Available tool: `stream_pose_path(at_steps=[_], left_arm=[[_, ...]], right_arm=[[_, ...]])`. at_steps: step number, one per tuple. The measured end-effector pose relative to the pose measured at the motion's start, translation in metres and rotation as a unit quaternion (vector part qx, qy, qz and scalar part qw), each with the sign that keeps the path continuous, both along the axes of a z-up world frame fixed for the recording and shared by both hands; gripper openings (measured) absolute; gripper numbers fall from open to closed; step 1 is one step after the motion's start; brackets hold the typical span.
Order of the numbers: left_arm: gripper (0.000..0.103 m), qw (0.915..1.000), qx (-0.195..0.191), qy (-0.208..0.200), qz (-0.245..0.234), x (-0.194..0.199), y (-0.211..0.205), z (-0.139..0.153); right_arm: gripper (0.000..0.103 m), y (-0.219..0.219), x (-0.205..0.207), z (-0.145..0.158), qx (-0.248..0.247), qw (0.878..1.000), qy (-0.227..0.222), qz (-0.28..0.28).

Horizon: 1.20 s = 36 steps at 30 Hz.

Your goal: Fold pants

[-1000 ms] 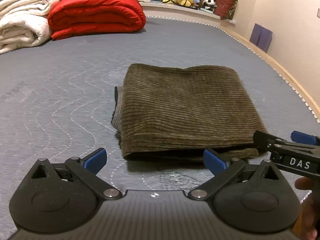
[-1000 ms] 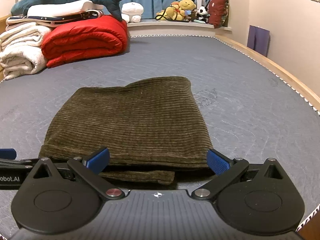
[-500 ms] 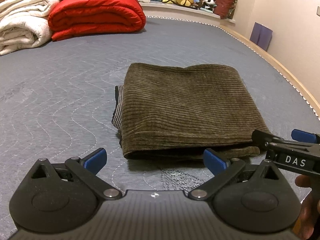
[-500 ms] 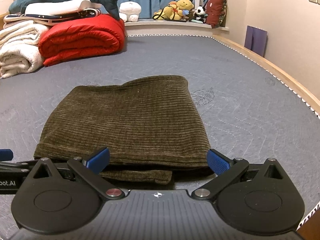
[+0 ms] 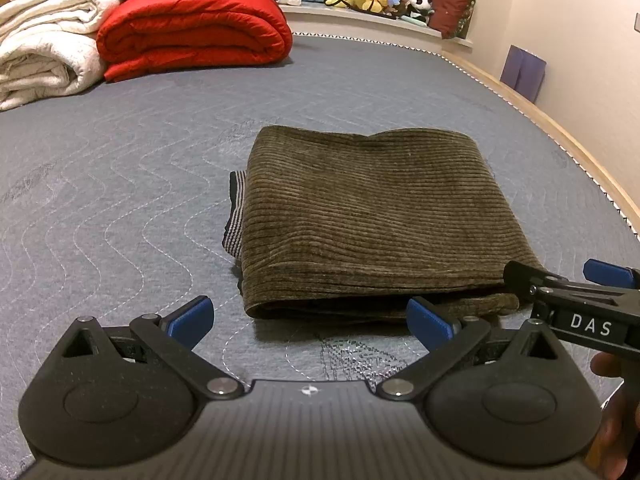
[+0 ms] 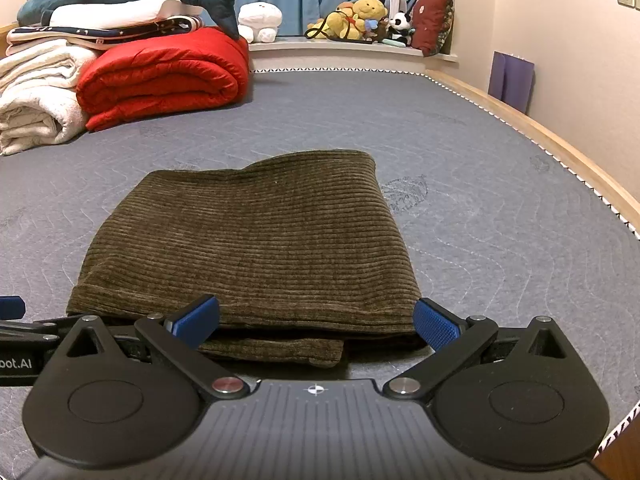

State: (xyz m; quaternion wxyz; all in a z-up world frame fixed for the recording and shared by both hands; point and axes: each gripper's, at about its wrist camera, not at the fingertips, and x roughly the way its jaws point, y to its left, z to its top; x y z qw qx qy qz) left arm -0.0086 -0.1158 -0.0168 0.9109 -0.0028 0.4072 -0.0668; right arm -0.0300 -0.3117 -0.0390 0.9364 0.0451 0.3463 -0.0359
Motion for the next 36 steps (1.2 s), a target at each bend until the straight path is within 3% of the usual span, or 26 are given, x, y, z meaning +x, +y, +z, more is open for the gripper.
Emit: stream_pose_path(at_steps=[12, 36], left_arm=[[0.103, 0.9999, -0.004, 0.009, 0.002, 0.0017, 0.0005, -0.0012], [0.103, 0.9997, 0.009, -0.01, -0.022, -0.0028, -0.0062, 0.0003]], right_arm=[[0.102, -0.0006, -0.0001, 0.0003, -0.002, 1.0, 0.0, 0.001], [0.102, -0.0021, -0.0011, 0.0014, -0.001, 1.0, -0.002, 0.005]])
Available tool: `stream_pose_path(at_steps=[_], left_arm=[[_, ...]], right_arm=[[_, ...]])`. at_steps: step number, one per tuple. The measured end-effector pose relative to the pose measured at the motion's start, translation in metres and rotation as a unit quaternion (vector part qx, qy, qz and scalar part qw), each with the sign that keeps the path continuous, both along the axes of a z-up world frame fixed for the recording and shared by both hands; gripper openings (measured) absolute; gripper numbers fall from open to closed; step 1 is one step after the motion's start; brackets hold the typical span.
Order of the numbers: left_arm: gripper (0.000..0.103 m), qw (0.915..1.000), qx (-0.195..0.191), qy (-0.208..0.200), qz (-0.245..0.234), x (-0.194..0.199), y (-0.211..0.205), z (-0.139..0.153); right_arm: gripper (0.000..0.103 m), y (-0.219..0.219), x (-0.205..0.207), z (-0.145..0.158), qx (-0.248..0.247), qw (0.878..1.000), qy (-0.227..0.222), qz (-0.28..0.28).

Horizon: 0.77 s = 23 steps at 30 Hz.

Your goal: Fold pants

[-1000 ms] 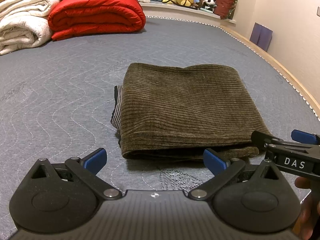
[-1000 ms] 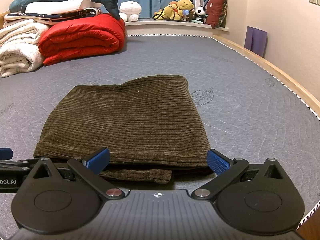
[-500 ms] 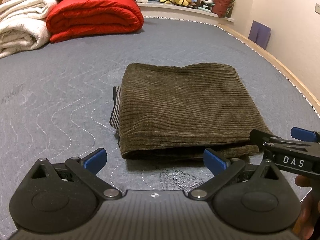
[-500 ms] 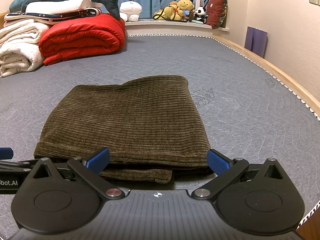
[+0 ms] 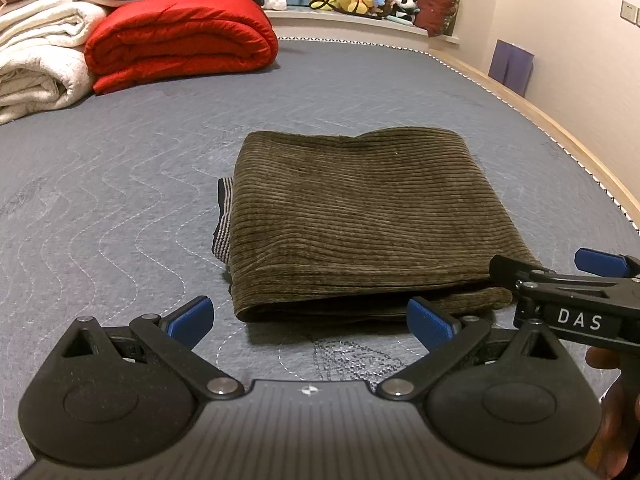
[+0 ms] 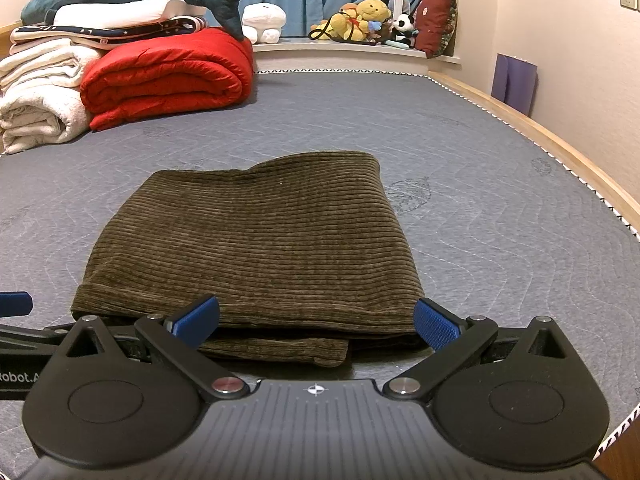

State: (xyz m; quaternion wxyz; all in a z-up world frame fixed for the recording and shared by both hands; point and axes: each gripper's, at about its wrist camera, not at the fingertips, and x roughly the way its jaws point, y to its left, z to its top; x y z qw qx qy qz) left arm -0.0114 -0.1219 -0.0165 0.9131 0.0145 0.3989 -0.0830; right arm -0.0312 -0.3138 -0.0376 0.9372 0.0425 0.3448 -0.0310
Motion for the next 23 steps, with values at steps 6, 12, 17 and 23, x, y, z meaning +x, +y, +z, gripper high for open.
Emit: stream_pose_path(at_steps=[6, 12, 17, 23], left_arm=[[0.103, 1.0, 0.004, 0.0, -0.004, 0.0, -0.0013, -0.0022], [0.103, 1.0, 0.005, -0.002, -0.008, 0.0013, 0.0005, -0.0022], [0.103, 1.0, 0.004, -0.002, -0.008, 0.0018, 0.001, -0.0028], [0.103, 0.9998, 0.005, -0.01, -0.016, 0.0007, -0.0009, -0.0018]], right_arm=[[0.102, -0.0053, 0.0002, 0.0003, 0.002, 1.0, -0.002, 0.003], [0.102, -0.0067, 0.001, -0.0006, 0.005, 1.0, -0.002, 0.003], [0.102, -0.0087, 0.0018, 0.0, 0.004, 1.0, -0.005, 0.002], [0.102, -0.0104, 0.0006, 0.0001, 0.007, 1.0, -0.006, -0.001]])
